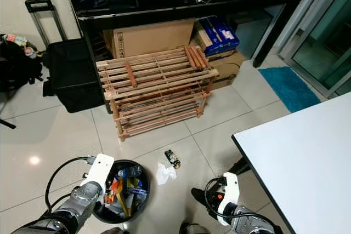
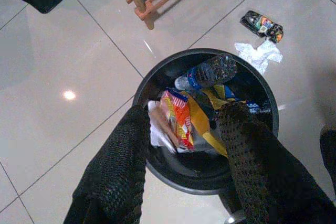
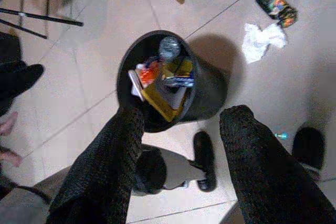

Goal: Picking trash to rubbish bin

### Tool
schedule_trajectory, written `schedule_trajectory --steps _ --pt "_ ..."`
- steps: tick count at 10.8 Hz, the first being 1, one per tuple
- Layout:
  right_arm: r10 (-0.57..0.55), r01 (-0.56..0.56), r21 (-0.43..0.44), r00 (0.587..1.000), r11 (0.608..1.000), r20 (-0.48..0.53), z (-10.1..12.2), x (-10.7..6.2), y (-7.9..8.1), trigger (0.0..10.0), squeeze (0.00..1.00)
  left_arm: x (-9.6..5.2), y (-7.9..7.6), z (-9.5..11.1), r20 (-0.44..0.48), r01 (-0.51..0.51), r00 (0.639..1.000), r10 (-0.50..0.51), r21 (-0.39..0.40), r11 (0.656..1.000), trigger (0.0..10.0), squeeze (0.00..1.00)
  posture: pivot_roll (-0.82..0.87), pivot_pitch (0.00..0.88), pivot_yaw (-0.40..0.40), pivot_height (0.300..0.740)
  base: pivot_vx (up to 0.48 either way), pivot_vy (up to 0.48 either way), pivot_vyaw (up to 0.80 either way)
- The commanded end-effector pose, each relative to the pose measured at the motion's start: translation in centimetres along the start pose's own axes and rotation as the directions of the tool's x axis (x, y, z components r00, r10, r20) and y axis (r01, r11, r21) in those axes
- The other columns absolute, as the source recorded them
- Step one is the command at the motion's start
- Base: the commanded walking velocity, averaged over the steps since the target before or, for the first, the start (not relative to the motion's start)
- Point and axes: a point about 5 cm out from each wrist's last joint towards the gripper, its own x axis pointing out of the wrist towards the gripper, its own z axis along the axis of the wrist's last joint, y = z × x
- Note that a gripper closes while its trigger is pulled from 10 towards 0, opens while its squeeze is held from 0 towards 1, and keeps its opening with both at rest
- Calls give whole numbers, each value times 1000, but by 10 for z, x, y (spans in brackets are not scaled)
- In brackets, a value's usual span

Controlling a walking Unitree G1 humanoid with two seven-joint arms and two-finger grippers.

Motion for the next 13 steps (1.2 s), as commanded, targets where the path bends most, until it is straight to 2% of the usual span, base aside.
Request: schedule_trajectory --steps 1,2,3,4,6,7,8,10,12,13 --pt "-53 53 -45 998 998 16 5 -3 -5 10000 0 -1 -6 0 8 3 1000 -3 2 1000 10000 0 -36 99 -112 740 0 0 0" --pt "-104 109 -103 993 989 47 12 -1 -6 10000 0 0 -9 5 42 4 999 -3 -18 1000 10000 0 -35 93 -107 740 0 0 0" --pt "-198 217 -212 974 953 110 28 1 -7 10000 0 0 -15 16 115 13 993 -9 -38 999 10000 0 -31 75 -95 740 0 0 0" --pt "-221 252 -254 964 934 147 39 4 -4 10000 0 -1 -21 22 151 30 988 -23 -44 999 10000 0 -23 58 -87 740 0 0 0" --pt "-209 265 -281 954 922 214 54 12 6 10000 0 0 -27 33 181 48 983 -38 -49 998 10000 0 -6 23 -70 740 0 0 0" --pt "-211 307 -342 933 888 291 70 17 17 10000 0 0 -24 47 243 38 970 -25 -51 998 10000 0 -7 0 -44 740 0 0 0" --pt "-179 299 -364 927 882 329 78 21 25 10000 0 0 -21 57 289 26 957 -9 -55 998 10000 0 -8 0 -33 740 0 0 0" --pt "-42 209 -430 930 879 365 90 29 47 10000 0 -2 -13 73 376 -21 925 49 -78 997 10000 0 2 0 -26 740 0 0 0" --pt "97 135 -471 895 872 436 109 33 69 10000 0 -6 3 88 465 -87 874 139 -131 987 10000 0 9 0 -29 740 0 0 0" --pt "229 89 -525 830 846 509 136 33 97 10000 0 -14 20 110 577 -142 785 223 -183 973 10000 0 23 0 -36 740 0 0 0"
